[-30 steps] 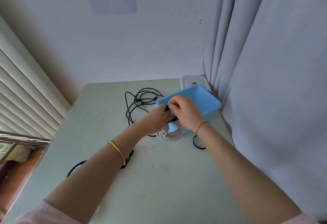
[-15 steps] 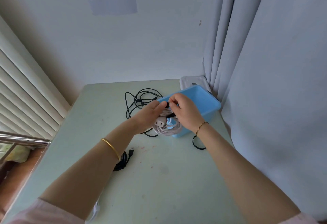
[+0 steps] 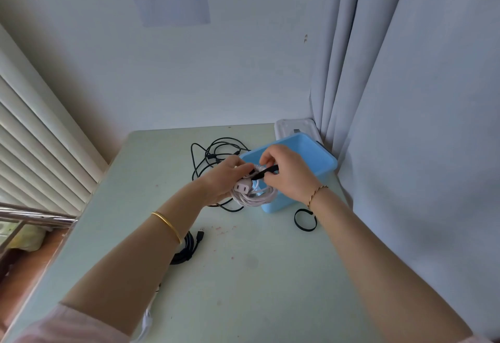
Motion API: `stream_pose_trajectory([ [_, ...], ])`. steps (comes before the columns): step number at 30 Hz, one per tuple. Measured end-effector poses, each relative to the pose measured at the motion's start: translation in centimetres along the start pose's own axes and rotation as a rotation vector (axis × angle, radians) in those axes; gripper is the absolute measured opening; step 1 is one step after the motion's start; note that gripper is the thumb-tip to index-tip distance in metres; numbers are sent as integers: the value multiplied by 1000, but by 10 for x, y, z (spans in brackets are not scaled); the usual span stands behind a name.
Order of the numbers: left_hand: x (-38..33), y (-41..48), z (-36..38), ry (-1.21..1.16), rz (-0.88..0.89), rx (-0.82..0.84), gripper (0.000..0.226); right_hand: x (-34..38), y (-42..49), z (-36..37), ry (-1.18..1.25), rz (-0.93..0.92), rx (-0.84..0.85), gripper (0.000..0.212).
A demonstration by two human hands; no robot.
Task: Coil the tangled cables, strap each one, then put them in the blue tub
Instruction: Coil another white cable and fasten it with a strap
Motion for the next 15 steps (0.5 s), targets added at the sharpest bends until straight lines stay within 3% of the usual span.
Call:
stream_pose_trajectory([
  [8, -6, 2, -1, -4, 3, 30, 17, 14, 5, -3, -322, -46, 48, 12],
  [15, -8, 3, -14, 64, 37, -114, 17, 14, 5, 7, -520, -34, 94, 15],
])
Point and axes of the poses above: each hand's wrist, its own y-axis towards the middle knuckle, its own z-axis out of the palm, x = y × z, the point moved 8 cm from there along y, towards the middle knuckle, and after that the axes turned 12 degrees about -z, right-handed, at the moved point
